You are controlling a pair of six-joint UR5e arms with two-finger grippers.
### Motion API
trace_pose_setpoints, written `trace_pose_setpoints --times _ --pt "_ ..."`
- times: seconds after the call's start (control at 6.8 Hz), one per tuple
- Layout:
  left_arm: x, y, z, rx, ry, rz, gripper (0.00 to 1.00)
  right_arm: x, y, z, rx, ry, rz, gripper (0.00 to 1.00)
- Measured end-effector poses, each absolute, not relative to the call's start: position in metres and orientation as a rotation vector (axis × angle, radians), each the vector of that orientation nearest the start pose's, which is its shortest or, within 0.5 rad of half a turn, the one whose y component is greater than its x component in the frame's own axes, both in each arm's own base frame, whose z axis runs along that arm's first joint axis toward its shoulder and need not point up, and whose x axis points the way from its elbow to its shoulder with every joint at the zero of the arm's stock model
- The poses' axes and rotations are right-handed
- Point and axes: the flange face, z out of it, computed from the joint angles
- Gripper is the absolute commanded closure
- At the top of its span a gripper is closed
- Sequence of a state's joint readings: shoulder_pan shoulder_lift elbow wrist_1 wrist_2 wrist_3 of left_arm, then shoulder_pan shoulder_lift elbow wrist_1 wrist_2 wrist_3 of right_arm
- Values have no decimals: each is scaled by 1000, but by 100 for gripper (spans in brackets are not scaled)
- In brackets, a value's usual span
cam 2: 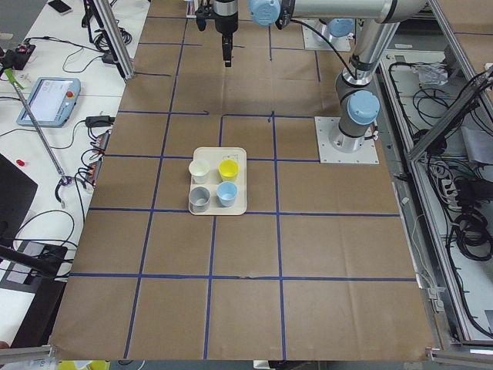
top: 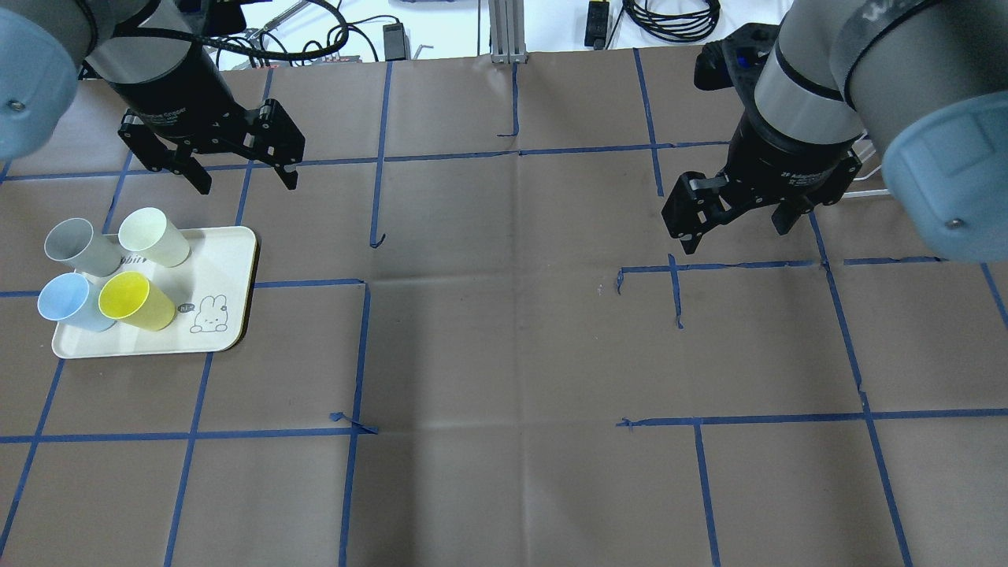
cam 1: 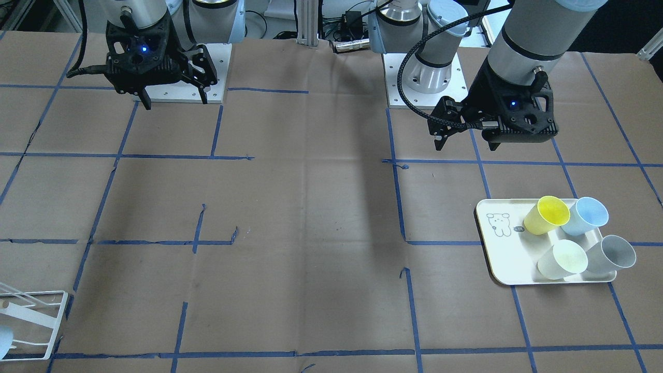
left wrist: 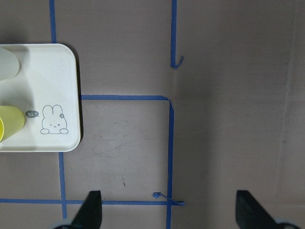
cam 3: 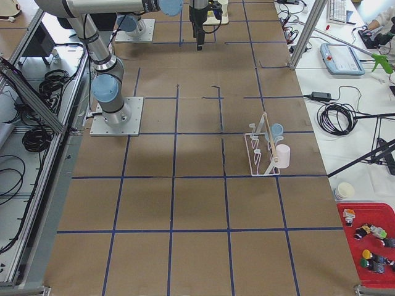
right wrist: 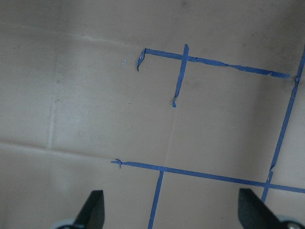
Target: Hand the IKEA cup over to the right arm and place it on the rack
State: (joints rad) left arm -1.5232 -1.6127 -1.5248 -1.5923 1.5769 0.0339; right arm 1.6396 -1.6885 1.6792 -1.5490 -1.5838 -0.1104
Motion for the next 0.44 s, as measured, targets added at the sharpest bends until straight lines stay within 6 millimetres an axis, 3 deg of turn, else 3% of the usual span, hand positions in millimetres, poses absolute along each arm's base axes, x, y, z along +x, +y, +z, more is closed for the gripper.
trace_pose_setpoints --times 0.44 --pt "-109 -514 487 -22 3137 29 0 163 -431 487 -264 3136 18 0"
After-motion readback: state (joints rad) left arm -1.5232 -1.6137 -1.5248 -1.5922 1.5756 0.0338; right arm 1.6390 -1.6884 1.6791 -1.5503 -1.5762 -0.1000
